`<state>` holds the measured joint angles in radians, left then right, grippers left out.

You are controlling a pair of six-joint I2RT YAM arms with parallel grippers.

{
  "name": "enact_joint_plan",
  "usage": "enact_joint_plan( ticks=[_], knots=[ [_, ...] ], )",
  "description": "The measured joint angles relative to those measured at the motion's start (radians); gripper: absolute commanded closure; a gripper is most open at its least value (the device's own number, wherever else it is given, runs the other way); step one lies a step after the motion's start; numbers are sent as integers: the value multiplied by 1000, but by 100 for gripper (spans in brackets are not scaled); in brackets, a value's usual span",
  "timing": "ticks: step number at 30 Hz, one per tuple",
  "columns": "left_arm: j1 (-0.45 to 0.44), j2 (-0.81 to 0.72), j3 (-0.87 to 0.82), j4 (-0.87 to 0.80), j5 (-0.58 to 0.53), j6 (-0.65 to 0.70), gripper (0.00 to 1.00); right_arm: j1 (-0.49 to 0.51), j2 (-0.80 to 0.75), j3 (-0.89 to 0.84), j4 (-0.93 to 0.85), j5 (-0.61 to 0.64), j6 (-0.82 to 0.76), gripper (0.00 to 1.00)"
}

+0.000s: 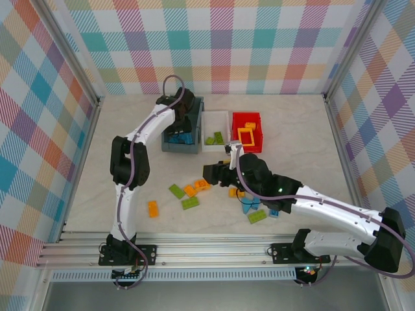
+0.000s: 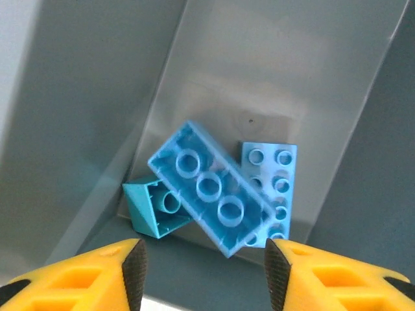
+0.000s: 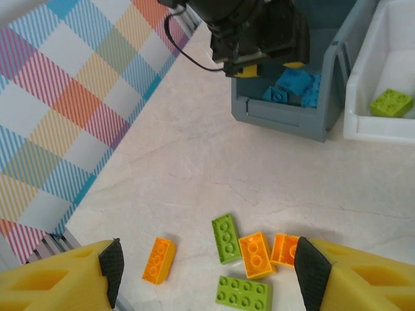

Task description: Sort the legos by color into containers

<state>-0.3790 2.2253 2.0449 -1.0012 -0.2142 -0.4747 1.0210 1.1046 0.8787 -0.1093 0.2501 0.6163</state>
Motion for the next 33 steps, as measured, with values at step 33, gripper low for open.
enact_joint_plan(
  ticks=[33],
  knots=[
    [-183,-1522,-1023,204,201,-246,36,-86,828,409,-392,-7,-816,11]
  ],
)
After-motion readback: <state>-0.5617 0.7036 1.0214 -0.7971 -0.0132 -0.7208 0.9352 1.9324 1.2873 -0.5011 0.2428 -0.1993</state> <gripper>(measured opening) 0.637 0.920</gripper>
